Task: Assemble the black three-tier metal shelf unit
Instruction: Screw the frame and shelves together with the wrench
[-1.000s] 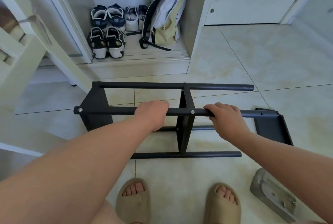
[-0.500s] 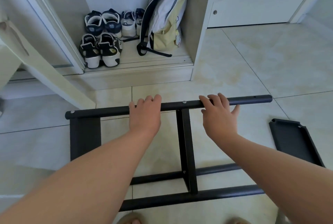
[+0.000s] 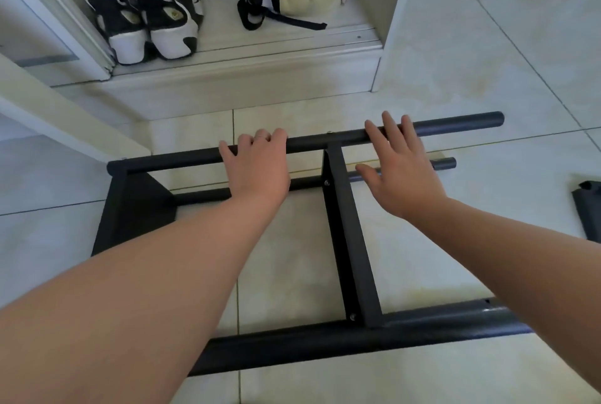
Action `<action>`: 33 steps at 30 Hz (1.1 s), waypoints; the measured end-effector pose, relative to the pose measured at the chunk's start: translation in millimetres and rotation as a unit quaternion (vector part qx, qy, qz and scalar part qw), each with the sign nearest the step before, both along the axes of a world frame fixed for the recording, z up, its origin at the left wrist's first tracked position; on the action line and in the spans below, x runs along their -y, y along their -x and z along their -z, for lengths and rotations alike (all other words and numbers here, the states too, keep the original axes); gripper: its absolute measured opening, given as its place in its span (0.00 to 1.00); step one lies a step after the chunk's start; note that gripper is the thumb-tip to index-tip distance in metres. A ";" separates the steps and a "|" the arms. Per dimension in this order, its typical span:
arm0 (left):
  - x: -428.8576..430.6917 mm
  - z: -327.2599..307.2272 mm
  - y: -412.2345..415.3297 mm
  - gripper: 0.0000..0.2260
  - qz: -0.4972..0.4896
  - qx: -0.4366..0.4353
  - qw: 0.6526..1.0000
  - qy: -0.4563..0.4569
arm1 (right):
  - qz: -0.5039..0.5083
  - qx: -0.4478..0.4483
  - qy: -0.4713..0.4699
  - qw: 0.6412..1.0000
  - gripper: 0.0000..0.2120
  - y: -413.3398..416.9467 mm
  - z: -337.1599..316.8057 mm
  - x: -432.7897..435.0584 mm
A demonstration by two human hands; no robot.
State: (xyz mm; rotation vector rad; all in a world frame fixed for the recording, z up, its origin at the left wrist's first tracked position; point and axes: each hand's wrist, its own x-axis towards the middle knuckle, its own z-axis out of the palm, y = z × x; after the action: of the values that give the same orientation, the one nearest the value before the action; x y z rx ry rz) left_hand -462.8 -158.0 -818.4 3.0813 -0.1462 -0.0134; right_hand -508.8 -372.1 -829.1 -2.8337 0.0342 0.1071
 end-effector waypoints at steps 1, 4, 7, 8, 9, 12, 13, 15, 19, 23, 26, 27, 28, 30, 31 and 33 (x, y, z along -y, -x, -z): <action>0.2 -0.4 0.7 0.14 0.001 -0.001 1.000 0.001 | 0.002 -0.008 0.005 1.000 0.32 0.1 -2.3 -0.2; 2.7 -9.0 10.6 0.19 0.003 -0.008 1.000 0.008 | -0.006 -0.036 0.021 0.999 0.32 7.0 -17.5 1.6; 9.1 -27.7 33.2 0.23 0.035 -0.018 0.999 0.018 | -0.004 -0.056 0.027 0.998 0.32 30.0 -42.4 9.8; 12.0 -36.6 41.9 0.23 0.048 -0.027 0.998 0.024 | -0.003 -0.064 0.031 0.997 0.32 41.0 -52.6 14.3; 15.4 -46.6 50.9 0.23 0.059 -0.038 0.997 0.031 | -0.004 -0.071 0.038 0.997 0.32 53.4 -63.2 19.7; 29.8 -78.9 76.5 0.22 0.098 -0.053 0.993 0.034 | -0.007 -0.080 0.063 0.995 0.33 95.1 -95.1 39.3; 36.0 -89.5 85.6 0.22 0.118 -0.057 0.991 0.028 | -0.006 -0.082 0.072 0.994 0.33 110.0 -105.8 46.3; 49.3 -109.9 104.2 0.22 0.159 -0.070 0.985 0.014 | -0.002 -0.086 0.094 0.992 0.33 138.9 -125.6 60.2; 78.1 -145.0 149.1 0.23 0.247 -0.100 0.964 -0.016 | 0.014 -0.101 0.124 0.987 0.33 195.6 -161.5 88.3; 114.9 -159.9 189.1 0.23 0.306 -0.117 0.944 -0.037 | 0.044 -0.127 0.113 0.984 0.32 251.9 -175.7 114.3; 145.3 -158.6 218.1 0.23 0.363 -0.140 0.920 -0.039 | 0.074 -0.168 0.094 0.978 0.32 287.2 -168.7 141.3; 154.4 -155.5 227.1 0.22 0.384 -0.150 0.910 -0.041 | 0.085 -0.185 0.088 0.975 0.32 296.5 -164.5 152.9; 163.0 -150.4 234.7 0.22 0.405 -0.158 0.899 -0.045 | 0.098 -0.203 0.082 0.971 0.32 305.2 -160.2 164.9; 179.3 -140.4 247.3 0.21 0.441 -0.183 0.877 -0.049 | 0.130 -0.242 0.070 0.959 0.31 321.0 -150.7 186.9; 187.8 -135.0 252.4 0.21 0.454 -0.197 0.868 -0.043 | 0.146 -0.259 0.061 0.953 0.30 328.9 -144.5 196.5; 206.1 -122.7 262.1 0.21 0.462 -0.246 0.852 -0.012 | 0.173 -0.294 0.038 0.939 0.26 346.2 -127.4 211.2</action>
State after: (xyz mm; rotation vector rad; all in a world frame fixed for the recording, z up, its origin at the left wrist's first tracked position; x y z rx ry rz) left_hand -724.9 -364.2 -695.7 2.5644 -1.5333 -0.8153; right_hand -855.0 -583.3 -701.7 -2.7076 0.6727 0.8793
